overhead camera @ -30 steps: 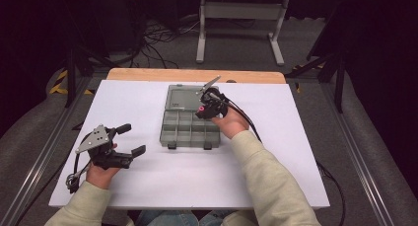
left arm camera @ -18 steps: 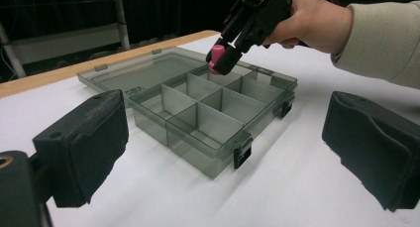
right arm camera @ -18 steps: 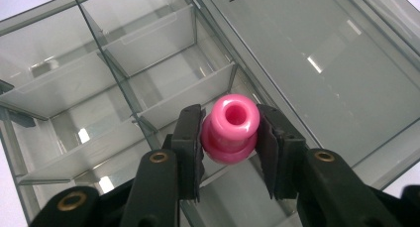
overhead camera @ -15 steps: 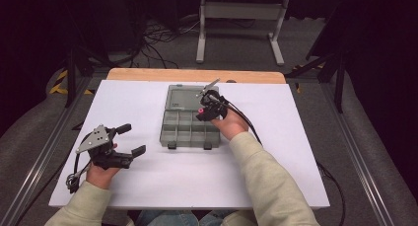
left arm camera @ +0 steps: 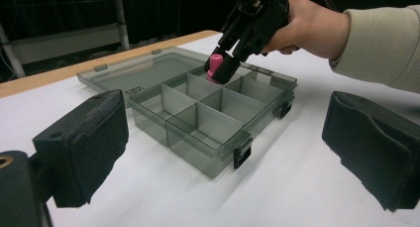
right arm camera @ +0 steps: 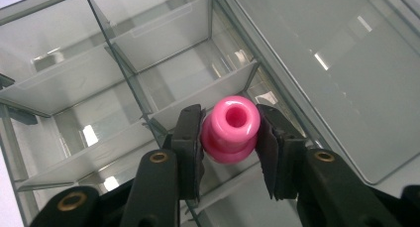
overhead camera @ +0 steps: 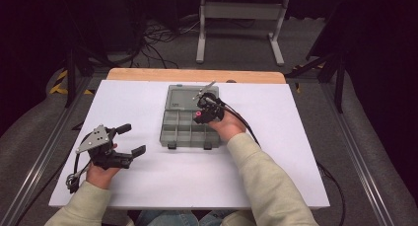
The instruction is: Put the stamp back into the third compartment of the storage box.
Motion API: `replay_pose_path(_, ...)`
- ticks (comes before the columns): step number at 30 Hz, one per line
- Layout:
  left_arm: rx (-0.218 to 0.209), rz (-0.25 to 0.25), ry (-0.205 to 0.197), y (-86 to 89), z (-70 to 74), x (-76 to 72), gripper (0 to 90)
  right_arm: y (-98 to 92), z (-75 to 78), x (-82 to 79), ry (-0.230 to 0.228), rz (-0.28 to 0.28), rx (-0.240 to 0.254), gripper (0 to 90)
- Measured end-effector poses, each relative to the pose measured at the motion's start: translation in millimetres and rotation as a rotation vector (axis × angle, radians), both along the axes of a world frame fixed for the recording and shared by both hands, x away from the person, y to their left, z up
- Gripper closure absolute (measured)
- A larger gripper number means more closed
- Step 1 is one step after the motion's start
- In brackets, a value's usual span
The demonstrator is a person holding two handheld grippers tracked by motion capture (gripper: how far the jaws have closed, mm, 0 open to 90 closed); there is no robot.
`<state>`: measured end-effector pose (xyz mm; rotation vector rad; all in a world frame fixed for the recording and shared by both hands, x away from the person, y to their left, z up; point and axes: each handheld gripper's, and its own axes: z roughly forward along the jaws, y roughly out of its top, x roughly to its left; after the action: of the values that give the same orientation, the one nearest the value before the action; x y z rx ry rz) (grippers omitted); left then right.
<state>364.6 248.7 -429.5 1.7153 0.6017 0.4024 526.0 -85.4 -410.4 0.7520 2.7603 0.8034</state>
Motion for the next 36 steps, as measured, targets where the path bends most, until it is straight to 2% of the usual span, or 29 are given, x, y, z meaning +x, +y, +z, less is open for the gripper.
replay_pose_path(18, 0.001, -0.002, 0.001, -0.6, -0.3, 0.2, 4.7, 7.6, -6.3, -2.1, -0.003, 0.009, -0.037, 64.3)
replay_pose_path(31, -0.003, -0.003, 0.005, -1.0, -0.4, 0.0, 4.4, 7.2, -6.0, -2.5, -0.001, 0.008, -0.035, 64.0)
replay_pose_path(36, -0.005, -0.002, 0.007, -0.7, -0.3, 0.2, 4.4, 3.9, -2.4, -2.9, -0.012, 0.001, -0.012, 57.6)
